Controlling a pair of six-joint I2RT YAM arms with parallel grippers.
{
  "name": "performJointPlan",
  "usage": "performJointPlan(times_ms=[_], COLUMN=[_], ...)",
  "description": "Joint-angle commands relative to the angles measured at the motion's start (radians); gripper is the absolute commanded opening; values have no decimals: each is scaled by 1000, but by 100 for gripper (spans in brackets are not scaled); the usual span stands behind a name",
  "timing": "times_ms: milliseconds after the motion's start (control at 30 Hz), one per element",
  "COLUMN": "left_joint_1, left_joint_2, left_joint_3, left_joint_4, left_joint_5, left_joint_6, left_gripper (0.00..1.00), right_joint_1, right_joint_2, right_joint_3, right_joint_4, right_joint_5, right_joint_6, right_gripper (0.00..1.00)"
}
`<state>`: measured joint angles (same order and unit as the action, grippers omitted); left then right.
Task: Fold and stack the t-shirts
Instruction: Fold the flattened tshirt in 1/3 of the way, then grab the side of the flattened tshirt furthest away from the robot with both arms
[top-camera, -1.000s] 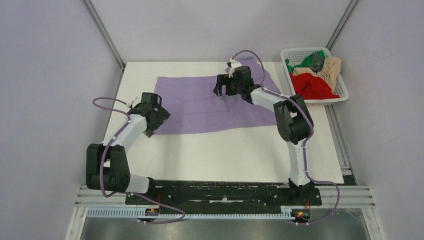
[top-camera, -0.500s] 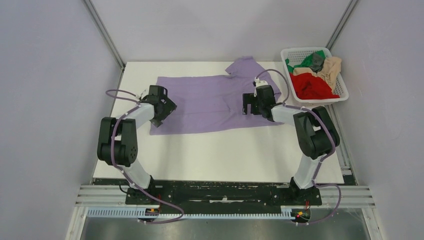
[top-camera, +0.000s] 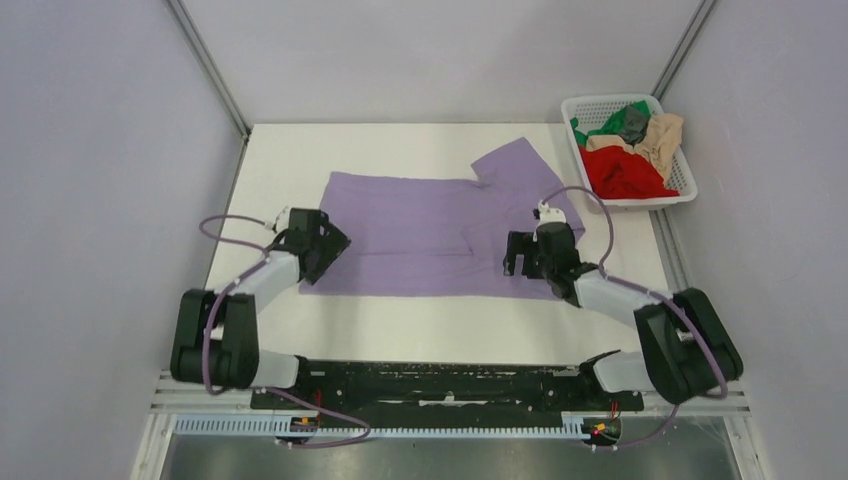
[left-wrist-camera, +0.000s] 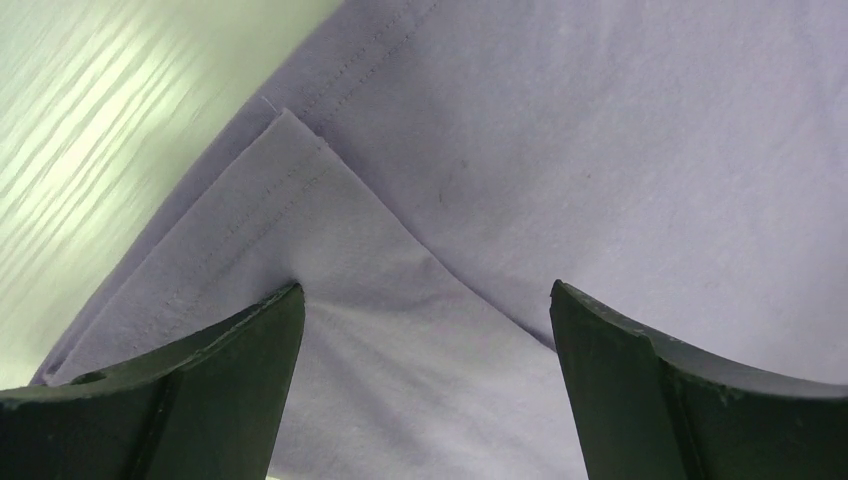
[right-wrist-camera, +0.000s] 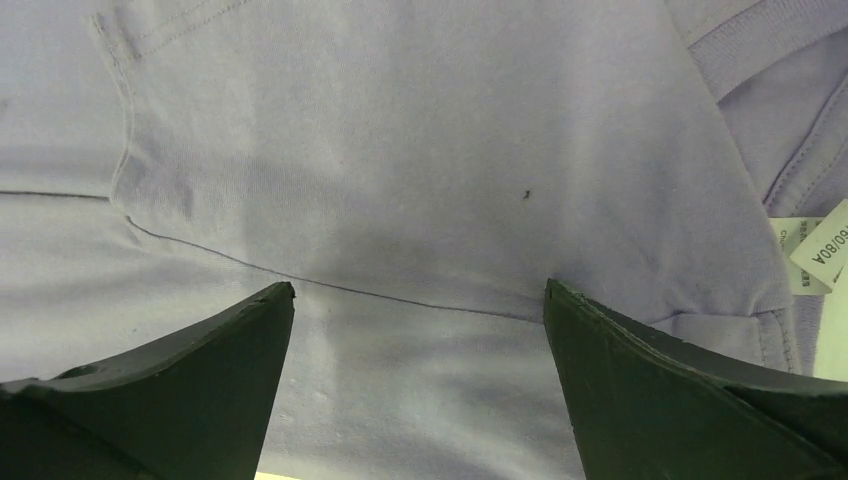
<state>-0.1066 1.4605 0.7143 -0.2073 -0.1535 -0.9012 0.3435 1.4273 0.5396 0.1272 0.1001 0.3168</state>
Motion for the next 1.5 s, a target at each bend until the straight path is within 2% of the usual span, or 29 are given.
performJointPlan(times_ms=[0,133,333,433,567,700,933,1100,1200,1267,1467], left_joint_1=[-5,-12,-15,-15,-15,-10,-5,-2,-1,-1,-1], left_joint_2=[-155,-315,-515,-578,-568,-423,110,432,606,696,845], left_joint_3=[-186,-282,-335,-300,-136,53,504,845,1043,1134,1264], left_joint_4=[-202,-273,-378,-397,-406,-361,-386,-444,-542,-593,-627], left_joint_5=[-17,-13,4,21,-9,-55,-98,-129,-191,-235,-221], left_joint_6=[-30,-50,-60,-54,2,64,198,254,265,256,242], left_gripper=[100,100,100,100,100,100,100,99,88,86,75], right_joint_1=[22,39,80,82,79,53,-30,-72,-98,-111,-141], right_joint_2=[-138,-291,-474,-489,-432,-303,106,342,465,529,687], right_joint_3=[-175,-262,-287,-212,-30,115,501,761,894,961,1084], right_joint_4=[-237,-328,-432,-436,-373,-241,-236,-243,-252,-246,-186], right_joint_5=[19,0,-62,-39,20,34,18,77,111,118,114], right_joint_6=[65,87,105,30,-32,-25,-64,-117,-141,-165,-179], right_gripper=[98,98,98,98,98,98,98,98,98,98,98])
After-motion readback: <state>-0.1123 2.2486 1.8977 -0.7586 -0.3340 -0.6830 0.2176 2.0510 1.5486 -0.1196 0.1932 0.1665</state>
